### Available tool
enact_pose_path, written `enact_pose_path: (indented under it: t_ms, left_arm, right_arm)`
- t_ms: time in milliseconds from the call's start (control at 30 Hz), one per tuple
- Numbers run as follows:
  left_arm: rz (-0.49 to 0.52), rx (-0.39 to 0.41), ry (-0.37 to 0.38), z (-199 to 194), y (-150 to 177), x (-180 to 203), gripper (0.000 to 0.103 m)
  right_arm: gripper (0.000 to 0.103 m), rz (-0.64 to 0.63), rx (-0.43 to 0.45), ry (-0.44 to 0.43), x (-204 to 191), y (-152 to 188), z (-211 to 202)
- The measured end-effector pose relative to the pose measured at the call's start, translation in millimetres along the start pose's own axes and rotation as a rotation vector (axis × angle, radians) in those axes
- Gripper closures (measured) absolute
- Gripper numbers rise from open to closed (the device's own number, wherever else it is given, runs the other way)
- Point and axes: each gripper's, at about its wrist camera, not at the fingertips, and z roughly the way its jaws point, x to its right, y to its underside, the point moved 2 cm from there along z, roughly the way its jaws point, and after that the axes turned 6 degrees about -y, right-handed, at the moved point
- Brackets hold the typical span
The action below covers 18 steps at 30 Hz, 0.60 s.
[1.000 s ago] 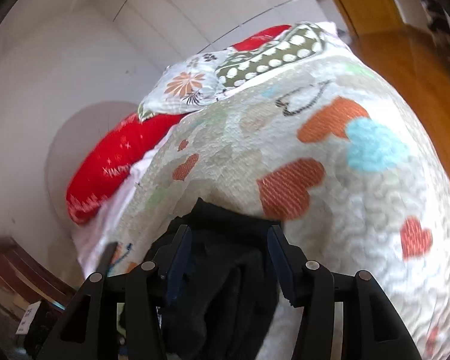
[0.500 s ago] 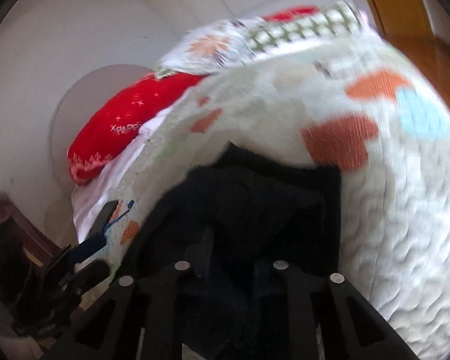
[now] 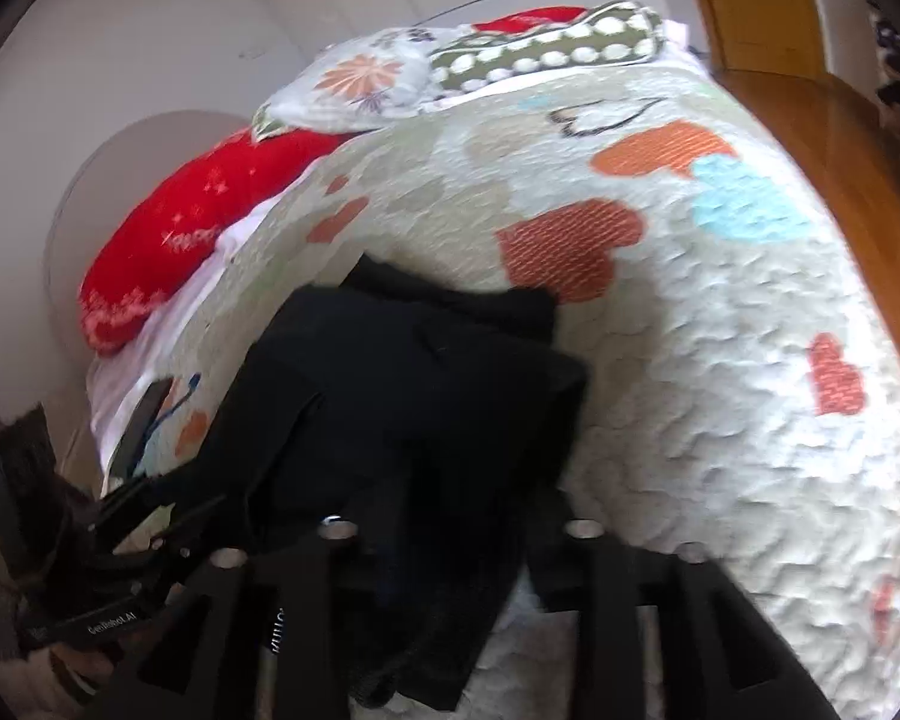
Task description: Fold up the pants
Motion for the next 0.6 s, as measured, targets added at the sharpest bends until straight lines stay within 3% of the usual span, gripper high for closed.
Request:
enact_pose_path:
  t_ms: [100, 200, 433, 600]
  left_arm:
    - [0.005, 0.005, -0.007, 0, -3, 1, 0.038]
    - [0.005, 0.003, -0.014, 2, -2, 4, 0.038]
    - [-0.002, -0.003, -0.017, 5, -2, 4, 0.038]
    - [-0.024, -0.010, -0.009, 11, -3, -2, 0.032]
  right_arm:
    - [0.066, -0.024, 0.084, 0.059, -7, -17, -24]
    - [0.066, -0.059, 0.145, 0.006, -25, -37, -34]
    - [0.066, -0.212, 0.049, -0.015, -75, -51, 24]
    - [0.066, -0.227, -0.021, 0.101, -72, -49, 73]
